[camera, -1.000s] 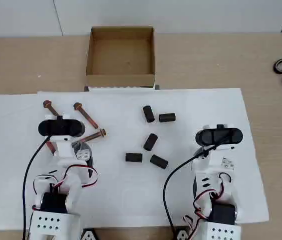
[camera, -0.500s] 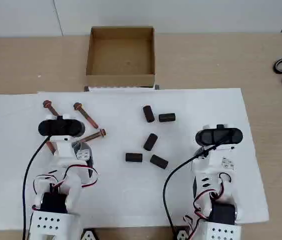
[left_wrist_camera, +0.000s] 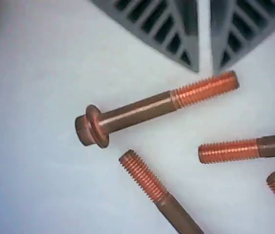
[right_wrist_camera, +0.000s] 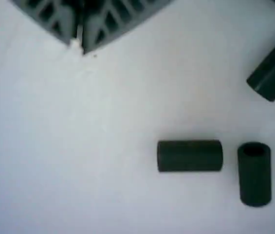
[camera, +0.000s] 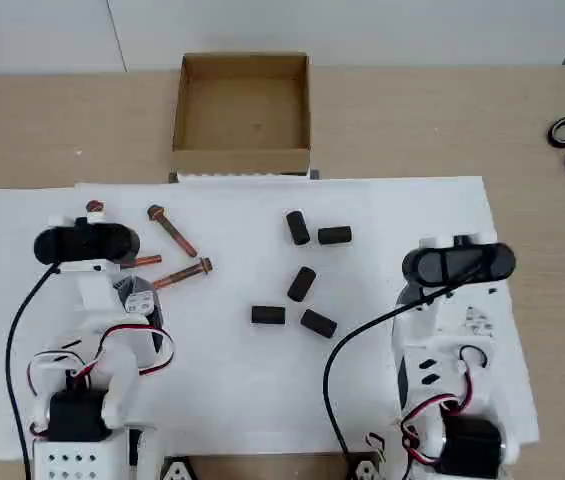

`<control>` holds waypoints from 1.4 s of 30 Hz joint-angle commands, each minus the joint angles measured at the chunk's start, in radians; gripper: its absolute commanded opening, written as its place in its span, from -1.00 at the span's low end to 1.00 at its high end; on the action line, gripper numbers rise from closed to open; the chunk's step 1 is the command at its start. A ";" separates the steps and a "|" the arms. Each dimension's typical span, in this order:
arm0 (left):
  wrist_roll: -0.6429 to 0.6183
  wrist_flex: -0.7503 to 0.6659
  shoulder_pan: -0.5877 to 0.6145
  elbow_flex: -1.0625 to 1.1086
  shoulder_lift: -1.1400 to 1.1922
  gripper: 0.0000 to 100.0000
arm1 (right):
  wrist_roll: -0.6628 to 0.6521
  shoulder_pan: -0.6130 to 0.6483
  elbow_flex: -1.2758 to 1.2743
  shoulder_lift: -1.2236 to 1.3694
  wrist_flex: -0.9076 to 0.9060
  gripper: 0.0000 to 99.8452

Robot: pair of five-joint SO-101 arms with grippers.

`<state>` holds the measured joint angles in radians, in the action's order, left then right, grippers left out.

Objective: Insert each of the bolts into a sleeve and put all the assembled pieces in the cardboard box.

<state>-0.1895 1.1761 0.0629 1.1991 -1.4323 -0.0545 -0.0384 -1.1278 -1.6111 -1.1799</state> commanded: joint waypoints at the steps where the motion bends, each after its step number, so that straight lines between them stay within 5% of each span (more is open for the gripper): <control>1: 0.003 0.037 0.008 -0.084 -0.002 -0.99 | 0.061 0.010 0.229 0.197 -0.010 -0.99; 5: 0.002 0.074 0.009 -0.142 -0.002 -0.99 | 0.178 0.028 0.456 0.444 -0.085 -0.99; 11: 0.003 0.081 0.012 -0.229 0.015 -0.99 | 0.178 0.131 0.727 0.739 -0.295 -0.99; 17: 0.008 0.172 0.106 -0.375 0.347 -0.98 | 0.175 0.159 0.905 0.949 -0.446 -0.99; 22: 0.018 0.325 0.109 -0.670 0.738 -0.98 | -0.015 0.157 0.997 1.070 -0.476 -0.98; 28: 0.233 0.344 0.112 -0.872 1.117 -0.98 | -0.140 0.142 1.016 1.251 -0.461 -0.98; 35: 0.362 0.336 0.112 -0.937 1.284 -0.98 | -0.310 0.107 1.209 1.531 -0.447 -0.78; 42: 0.374 0.311 0.133 -0.964 1.338 -0.86 | -0.213 0.170 1.355 1.735 -0.501 -0.78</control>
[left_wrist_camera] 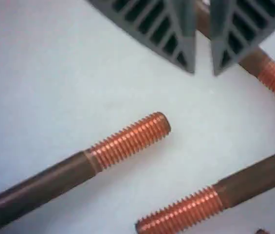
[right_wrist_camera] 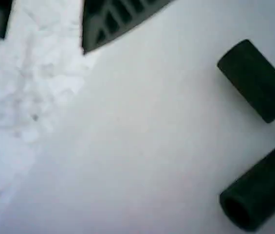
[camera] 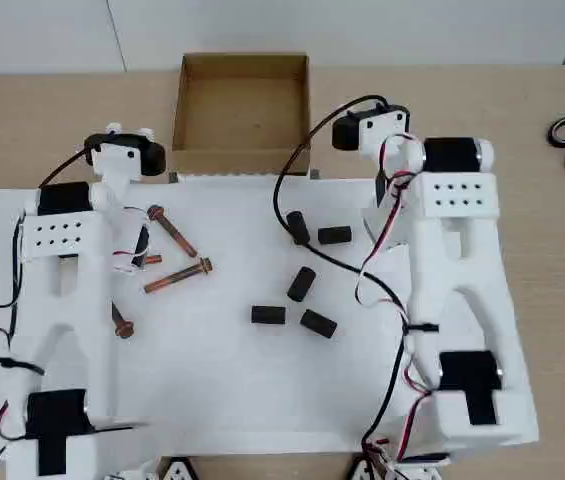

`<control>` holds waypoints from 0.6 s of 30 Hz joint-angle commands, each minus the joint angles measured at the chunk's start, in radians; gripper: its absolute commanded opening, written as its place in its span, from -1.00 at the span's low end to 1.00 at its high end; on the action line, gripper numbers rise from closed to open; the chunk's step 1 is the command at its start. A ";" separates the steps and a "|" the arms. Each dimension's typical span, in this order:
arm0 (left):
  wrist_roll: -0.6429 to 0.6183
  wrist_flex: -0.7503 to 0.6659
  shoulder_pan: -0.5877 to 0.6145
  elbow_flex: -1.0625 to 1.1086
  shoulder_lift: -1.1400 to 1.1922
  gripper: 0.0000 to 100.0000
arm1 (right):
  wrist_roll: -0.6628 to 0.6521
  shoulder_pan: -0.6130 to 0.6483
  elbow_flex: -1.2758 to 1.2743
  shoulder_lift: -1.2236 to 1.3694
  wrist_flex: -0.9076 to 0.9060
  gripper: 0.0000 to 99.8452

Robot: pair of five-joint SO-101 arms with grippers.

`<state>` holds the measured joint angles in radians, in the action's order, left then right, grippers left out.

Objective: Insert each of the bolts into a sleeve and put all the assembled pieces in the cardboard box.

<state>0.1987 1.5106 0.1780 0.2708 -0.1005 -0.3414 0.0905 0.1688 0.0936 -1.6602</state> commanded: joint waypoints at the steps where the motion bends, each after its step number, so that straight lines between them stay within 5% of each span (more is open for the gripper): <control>1: -0.038 -0.031 0.028 -0.036 0.018 -0.83 | 0.121 0.062 0.058 0.039 -0.021 -0.78; 11: -0.212 -0.051 0.081 -0.035 0.164 -0.82 | 0.531 0.292 0.064 0.051 0.050 -0.78; 14: -0.215 -0.068 0.086 -0.036 0.198 -0.82 | 0.511 0.291 0.063 0.064 0.154 -0.78; 18: -0.215 -0.091 0.101 -0.039 0.216 -0.82 | 0.295 0.282 0.086 0.113 0.202 -0.76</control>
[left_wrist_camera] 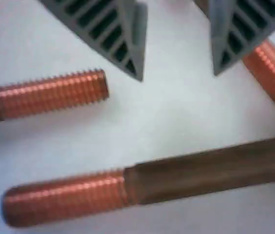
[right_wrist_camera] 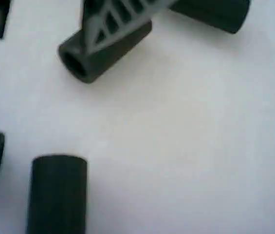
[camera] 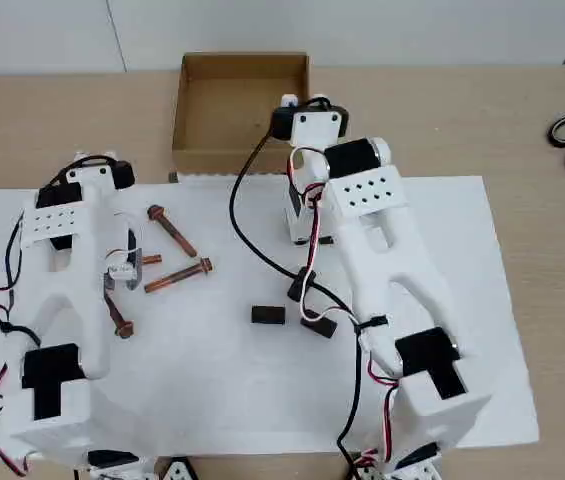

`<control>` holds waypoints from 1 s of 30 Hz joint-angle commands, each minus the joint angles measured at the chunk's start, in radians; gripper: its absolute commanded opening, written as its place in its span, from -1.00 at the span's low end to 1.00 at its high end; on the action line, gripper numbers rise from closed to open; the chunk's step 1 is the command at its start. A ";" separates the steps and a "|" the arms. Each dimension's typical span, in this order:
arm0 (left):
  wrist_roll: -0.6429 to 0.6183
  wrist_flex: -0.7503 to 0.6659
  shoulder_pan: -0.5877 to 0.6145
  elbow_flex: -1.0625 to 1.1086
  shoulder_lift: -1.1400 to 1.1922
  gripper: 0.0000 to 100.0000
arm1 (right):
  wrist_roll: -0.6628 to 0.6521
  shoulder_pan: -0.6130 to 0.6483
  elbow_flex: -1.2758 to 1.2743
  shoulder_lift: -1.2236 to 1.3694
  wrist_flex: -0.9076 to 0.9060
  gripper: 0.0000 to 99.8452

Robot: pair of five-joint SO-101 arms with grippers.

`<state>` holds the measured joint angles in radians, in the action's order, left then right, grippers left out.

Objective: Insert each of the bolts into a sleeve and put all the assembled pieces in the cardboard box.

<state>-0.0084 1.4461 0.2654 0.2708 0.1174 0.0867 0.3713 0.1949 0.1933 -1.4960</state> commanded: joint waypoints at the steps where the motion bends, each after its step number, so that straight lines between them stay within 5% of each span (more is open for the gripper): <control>1: -0.008 -0.037 0.015 -0.038 -0.002 -0.82 | -0.160 0.001 0.081 0.036 0.038 -0.75; 16: -0.005 -0.057 0.026 -0.036 0.002 -0.82 | -0.152 0.008 0.694 0.496 -0.171 -0.73; 30: -0.005 -0.057 0.026 -0.036 0.002 -0.82 | -0.150 0.042 0.684 0.518 -0.185 -0.66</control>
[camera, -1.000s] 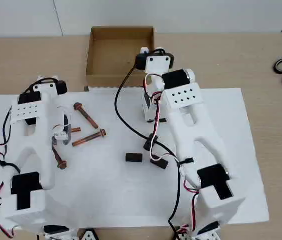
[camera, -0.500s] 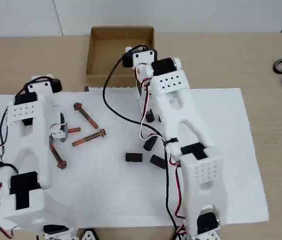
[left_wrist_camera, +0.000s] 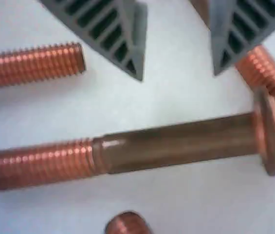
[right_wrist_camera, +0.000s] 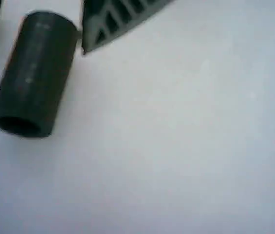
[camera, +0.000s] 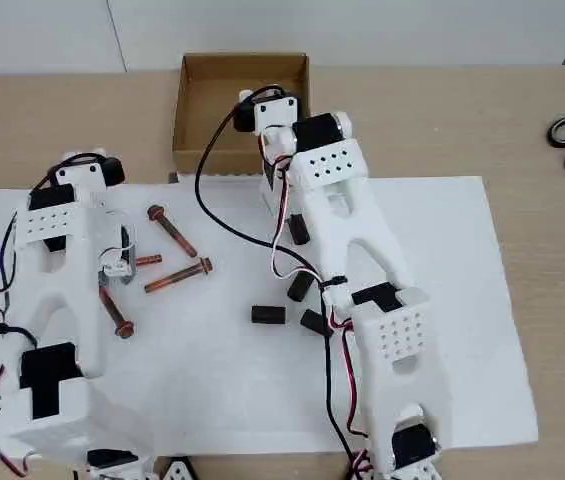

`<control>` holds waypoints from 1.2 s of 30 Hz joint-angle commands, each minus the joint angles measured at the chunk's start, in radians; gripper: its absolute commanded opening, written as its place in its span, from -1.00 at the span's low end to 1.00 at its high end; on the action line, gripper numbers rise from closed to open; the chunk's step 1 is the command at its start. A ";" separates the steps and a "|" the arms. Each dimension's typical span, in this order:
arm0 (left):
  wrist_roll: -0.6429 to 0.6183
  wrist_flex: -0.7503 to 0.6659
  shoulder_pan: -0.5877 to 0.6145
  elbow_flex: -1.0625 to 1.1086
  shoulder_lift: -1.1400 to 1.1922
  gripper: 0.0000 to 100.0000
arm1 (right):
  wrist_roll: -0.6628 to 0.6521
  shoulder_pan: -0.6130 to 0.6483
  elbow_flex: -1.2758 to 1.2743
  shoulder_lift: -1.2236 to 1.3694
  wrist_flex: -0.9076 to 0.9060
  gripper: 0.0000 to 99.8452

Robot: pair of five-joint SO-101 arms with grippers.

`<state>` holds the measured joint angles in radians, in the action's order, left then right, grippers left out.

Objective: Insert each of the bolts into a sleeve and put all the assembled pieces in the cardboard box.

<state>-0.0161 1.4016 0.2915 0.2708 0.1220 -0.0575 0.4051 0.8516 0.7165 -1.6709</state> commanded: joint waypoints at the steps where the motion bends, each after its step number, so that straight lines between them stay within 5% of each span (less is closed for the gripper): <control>1: 0.003 -0.012 0.000 -0.036 -0.003 -0.82 | -0.006 0.008 0.026 -0.005 -0.010 -0.66; 27: 0.005 -0.012 -0.002 -0.035 -0.003 -0.82 | -0.040 0.013 -0.044 0.147 0.048 -0.67; 36: 0.005 -0.012 -0.002 -0.035 -0.002 -0.82 | -0.063 0.012 -0.040 0.150 0.036 -0.99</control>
<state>-0.0161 1.4016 0.2915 0.2708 0.1281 -0.1112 0.4051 0.8147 0.8715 -1.6295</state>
